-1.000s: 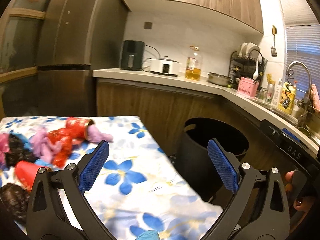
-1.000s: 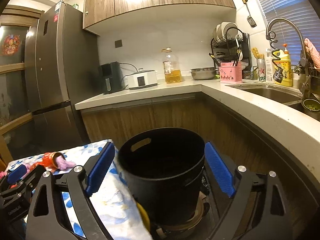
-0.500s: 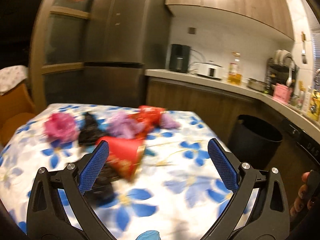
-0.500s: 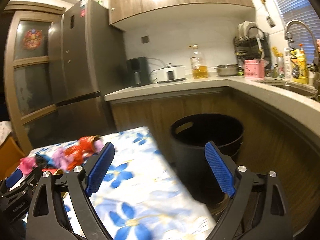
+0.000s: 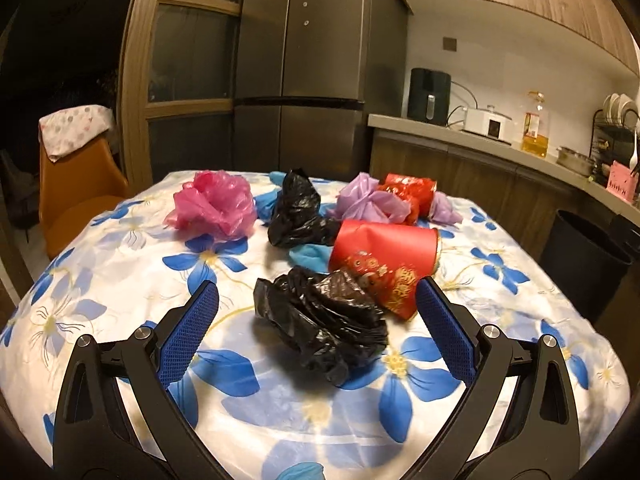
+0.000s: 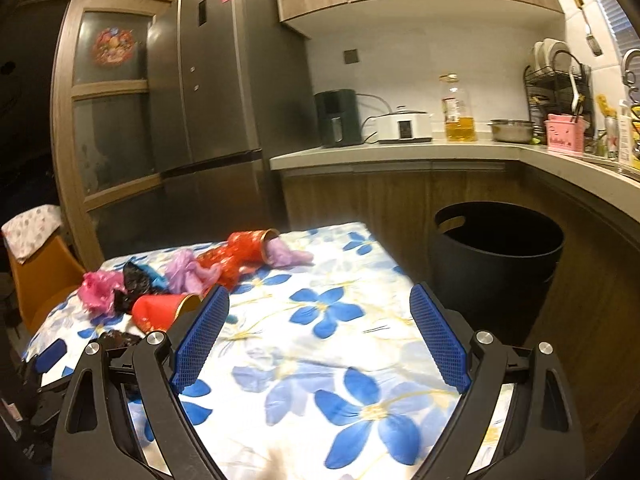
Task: Collect trash
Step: 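Move both grippers back to the table toward the black bags, then grasp the black plastic bag with the left gripper while the right gripper grasps the pink bag, then carry the black and pink bags over the black bin with both grippers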
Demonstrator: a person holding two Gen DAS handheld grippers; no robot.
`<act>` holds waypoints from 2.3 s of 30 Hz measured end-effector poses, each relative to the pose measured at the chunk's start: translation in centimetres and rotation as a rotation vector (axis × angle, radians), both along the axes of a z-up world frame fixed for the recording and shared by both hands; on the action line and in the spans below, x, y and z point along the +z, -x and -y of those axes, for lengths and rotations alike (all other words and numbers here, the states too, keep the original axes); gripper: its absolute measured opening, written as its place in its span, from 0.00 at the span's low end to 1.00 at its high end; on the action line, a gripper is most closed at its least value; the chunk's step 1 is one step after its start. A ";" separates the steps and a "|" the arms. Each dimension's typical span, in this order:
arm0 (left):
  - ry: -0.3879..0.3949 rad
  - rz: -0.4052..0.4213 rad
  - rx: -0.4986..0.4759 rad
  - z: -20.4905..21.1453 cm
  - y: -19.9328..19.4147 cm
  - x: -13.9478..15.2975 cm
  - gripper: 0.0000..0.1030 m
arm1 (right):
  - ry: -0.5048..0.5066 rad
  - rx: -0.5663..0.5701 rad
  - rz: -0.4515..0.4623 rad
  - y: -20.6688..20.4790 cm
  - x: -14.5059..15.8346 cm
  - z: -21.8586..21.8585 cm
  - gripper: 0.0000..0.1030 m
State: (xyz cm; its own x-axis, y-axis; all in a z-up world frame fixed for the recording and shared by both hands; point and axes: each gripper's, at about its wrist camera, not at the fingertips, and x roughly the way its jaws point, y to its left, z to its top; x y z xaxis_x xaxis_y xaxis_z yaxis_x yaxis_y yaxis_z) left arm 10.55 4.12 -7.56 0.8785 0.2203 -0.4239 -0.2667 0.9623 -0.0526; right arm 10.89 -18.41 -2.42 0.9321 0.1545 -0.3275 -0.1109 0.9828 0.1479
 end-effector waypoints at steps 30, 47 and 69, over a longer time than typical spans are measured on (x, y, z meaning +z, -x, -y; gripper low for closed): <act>0.133 0.007 0.161 -10.7 3.4 0.8 0.10 | 0.066 0.385 -0.007 -3.0 -1.3 -18.0 0.86; 0.190 -0.033 0.313 -17.7 5.1 -0.1 0.10 | 0.212 0.596 -0.186 -9.0 -3.7 -33.0 0.54; 0.116 0.019 0.223 -12.1 4.6 3.7 0.10 | 0.046 0.603 -0.005 -3.8 3.2 -24.0 0.02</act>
